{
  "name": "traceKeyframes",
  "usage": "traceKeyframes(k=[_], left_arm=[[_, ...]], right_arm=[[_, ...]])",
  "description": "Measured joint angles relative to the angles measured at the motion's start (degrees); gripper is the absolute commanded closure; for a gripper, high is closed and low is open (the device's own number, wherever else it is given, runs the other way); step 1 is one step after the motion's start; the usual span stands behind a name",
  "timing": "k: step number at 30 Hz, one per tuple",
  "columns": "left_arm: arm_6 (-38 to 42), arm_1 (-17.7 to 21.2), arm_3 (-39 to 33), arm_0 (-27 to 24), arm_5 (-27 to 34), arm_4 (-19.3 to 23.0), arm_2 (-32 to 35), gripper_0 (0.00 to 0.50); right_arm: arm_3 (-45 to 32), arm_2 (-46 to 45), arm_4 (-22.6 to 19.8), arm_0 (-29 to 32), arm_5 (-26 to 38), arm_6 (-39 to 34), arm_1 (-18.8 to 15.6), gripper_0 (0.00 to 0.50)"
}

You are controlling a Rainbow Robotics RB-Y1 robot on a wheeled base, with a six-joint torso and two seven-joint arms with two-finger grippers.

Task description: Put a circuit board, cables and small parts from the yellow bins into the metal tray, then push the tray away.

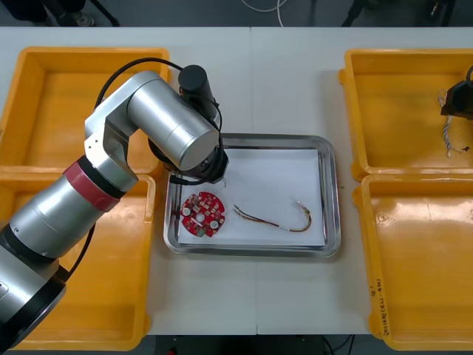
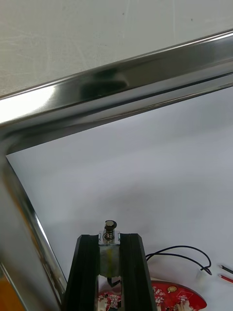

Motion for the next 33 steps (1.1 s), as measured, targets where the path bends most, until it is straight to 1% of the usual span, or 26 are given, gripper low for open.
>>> traceKeyframes(k=[6,12,13,14,15,16,17,23,26,29,33], left_arm=[[0.0,0.0,0.8,0.0,-0.6,0.0,-0.4,0.5],[0.0,0.0,1.2,0.0,-0.6,0.0,-0.6,0.495],[0.0,0.0,1.2,0.0,-0.6,0.0,-0.7,0.464],[0.0,0.0,1.2,0.0,-0.6,0.0,-0.7,0.402],[0.0,0.0,1.2,0.0,-0.6,0.0,-0.7,0.194],[0.0,0.0,1.2,0.0,-0.6,0.0,-0.7,0.021],[0.0,0.0,1.2,0.0,-0.6,0.0,-0.7,0.0],[0.0,0.0,1.3,0.0,-0.9,0.1,-0.7,0.0],[0.0,0.0,1.3,0.0,-0.9,0.1,-0.7,0.0],[0.0,0.0,1.3,0.0,-0.9,0.3,-0.7,0.0],[0.0,0.0,1.2,-0.1,-0.6,0.6,-0.7,0.0]], right_arm=[[0.6,0.0,0.0,-0.1,-1.6,0.3,0.0,0.0],[6.7,0.0,0.0,-1.9,-5.5,0.3,0.0,0.0],[7.8,0.0,0.0,-2.4,-6.1,0.3,0.0,0.0],[8.8,0.0,0.0,-2.8,-6.6,0.4,0.0,0.0],[9.5,0.0,0.1,-3.1,-7.0,0.4,0.0,0.0],[9.9,0.0,0.1,-3.4,-7.2,0.4,0.0,0.0],[10.2,0.0,0.2,-3.7,-7.2,0.4,0.0,0.0],[10.3,0.0,0.4,-4.1,-7.4,0.5,0.0,0.0],[12.1,0.0,0.4,-4.7,-9.5,1.0,-0.1,0.0],[15.3,0.0,0.8,-5.8,-12.1,3.4,-0.1,0.0],[16.5,0.0,1.3,-6.3,-13.0,4.2,-0.1,0.0]])
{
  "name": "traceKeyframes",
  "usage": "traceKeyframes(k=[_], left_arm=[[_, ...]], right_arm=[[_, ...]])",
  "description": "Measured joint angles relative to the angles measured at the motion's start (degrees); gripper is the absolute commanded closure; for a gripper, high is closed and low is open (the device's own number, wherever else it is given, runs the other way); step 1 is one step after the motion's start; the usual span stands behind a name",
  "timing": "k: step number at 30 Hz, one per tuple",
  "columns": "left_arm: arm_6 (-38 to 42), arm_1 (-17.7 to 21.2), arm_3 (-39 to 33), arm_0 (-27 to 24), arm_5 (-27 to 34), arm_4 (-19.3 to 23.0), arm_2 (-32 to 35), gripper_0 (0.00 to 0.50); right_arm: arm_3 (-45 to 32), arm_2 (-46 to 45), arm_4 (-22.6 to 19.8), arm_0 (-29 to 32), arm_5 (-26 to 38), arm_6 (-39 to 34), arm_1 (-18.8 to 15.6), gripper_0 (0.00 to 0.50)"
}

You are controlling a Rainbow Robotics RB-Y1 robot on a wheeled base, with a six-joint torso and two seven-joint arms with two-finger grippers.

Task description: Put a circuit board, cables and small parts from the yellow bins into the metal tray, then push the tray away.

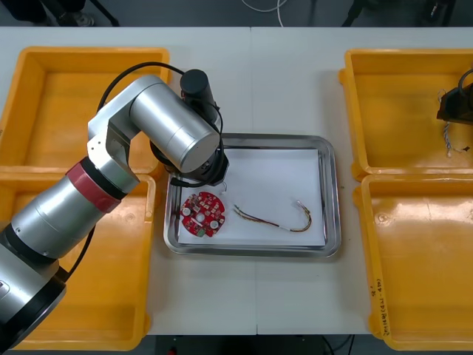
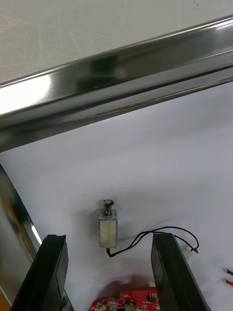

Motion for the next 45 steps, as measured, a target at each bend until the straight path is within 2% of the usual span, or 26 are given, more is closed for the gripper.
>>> traceKeyframes(k=[8,13,20,31,37,45], left_arm=[[0.0,0.0,-1.6,-1.8,8.9,2.4,1.7,0.0],[0.0,0.0,-2.2,-4.1,14.2,5.5,6.6,0.0],[-0.1,0.7,-2.4,-6.7,19.3,6.0,12.2,0.0],[-0.6,3.8,-2.5,-7.0,19.9,6.2,17.4,0.0],[-4.1,5.4,-1.3,-7.0,19.9,6.1,21.5,0.0],[-12.2,6.8,5.1,-7.6,19.2,2.1,26.6,0.0]], right_arm=[[0.1,0.0,0.1,0.0,-0.2,0.0,0.0,0.0],[1.4,0.0,-0.2,0.0,-1.6,0.0,0.0,0.0],[2.5,0.0,-0.4,0.0,-2.0,0.0,0.0,0.0],[2.5,0.0,-4.0,0.1,-4.0,0.0,0.0,0.0],[2.5,0.0,-5.6,0.5,-5.4,1.4,0.0,0.0],[2.5,0.0,-7.7,1.7,-6.2,2.0,0.0,0.0]])
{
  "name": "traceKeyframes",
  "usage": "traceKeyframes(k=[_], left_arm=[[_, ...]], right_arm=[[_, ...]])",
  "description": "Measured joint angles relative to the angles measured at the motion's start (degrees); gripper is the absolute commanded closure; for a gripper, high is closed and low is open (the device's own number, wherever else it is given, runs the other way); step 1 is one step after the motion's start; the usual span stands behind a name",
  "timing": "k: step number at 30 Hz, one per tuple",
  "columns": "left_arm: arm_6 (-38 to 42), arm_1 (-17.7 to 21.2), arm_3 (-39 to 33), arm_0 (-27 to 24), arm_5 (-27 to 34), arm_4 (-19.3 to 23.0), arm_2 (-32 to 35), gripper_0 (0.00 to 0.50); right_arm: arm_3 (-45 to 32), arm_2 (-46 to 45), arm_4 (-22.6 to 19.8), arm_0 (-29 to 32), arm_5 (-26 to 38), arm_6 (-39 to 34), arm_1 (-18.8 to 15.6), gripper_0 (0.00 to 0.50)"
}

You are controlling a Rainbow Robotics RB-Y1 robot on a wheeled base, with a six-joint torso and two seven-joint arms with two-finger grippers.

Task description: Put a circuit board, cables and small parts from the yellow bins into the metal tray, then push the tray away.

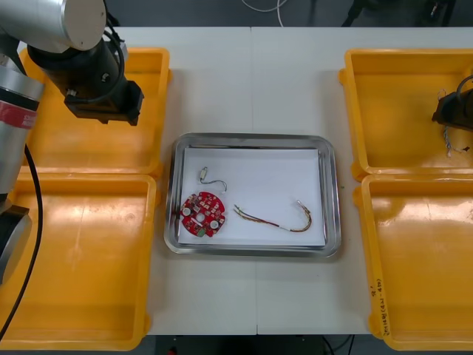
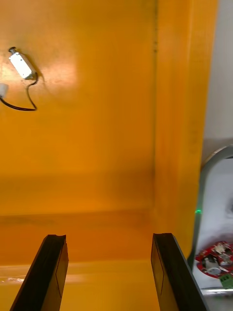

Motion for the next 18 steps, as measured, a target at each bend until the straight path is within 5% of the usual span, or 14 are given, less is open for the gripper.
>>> traceKeyframes(k=[14,18], left_arm=[[-2.0,1.6,11.3,-1.5,-12.7,-3.2,2.3,0.0],[-2.0,1.6,14.4,-1.6,-17.2,-3.2,2.3,0.0]], right_arm=[[0.0,0.0,-3.6,1.1,-1.3,1.8,-0.2,0.009],[0.0,0.0,-3.6,1.1,-1.3,1.8,-0.2,0.167]])
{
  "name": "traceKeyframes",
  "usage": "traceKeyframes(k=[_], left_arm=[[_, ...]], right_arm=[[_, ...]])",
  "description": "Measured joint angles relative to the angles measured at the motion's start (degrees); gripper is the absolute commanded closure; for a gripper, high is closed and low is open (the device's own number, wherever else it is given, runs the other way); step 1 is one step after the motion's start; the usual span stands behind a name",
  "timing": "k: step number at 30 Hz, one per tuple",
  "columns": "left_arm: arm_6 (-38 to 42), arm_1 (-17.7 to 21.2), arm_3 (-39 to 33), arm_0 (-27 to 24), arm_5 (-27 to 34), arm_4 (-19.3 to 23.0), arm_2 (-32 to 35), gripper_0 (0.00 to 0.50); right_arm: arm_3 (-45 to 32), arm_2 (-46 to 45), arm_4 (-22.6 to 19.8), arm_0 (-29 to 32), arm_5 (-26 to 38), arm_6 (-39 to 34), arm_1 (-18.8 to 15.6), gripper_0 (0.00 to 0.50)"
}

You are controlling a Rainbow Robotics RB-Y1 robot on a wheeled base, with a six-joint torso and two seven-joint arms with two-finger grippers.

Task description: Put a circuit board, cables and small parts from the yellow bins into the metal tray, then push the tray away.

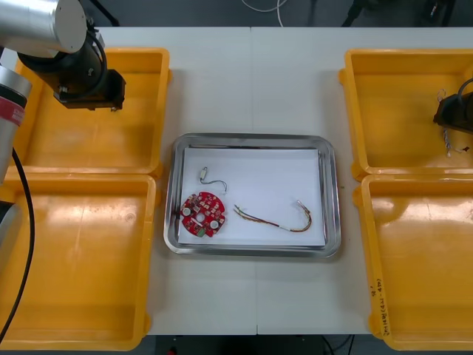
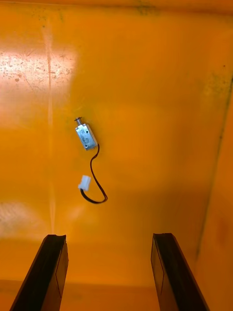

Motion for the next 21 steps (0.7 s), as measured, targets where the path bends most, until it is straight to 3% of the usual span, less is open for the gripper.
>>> traceKeyframes(k=[3,4,5,6,15,21], left_arm=[[0.0,0.0,2.7,-0.2,-2.9,0.0,0.0,0.0],[0.0,0.0,3.4,-0.3,-3.5,0.0,0.0,0.0],[0.0,0.0,4.1,-0.4,-4.2,0.0,0.0,0.0],[0.0,0.0,4.8,-0.5,-4.9,0.0,0.0,0.0],[0.0,0.0,10.6,-0.6,-13.5,0.3,-0.4,0.0],[0.0,0.0,11.8,-0.6,-16.0,0.5,-2.1,0.0]], right_arm=[[0.0,0.0,0.0,0.0,0.0,0.0,0.0,0.272],[0.0,0.0,0.0,0.0,0.0,0.0,0.0,0.272],[0.0,0.0,0.0,0.0,0.0,0.0,0.0,0.43],[0.0,0.0,0.0,0.0,0.0,0.0,0.0,0.5],[0.0,0.0,-0.5,0.2,-0.3,0.1,0.0,0.5],[-0.9,0.0,-0.5,0.3,0.7,1.2,0.0,0.5]])
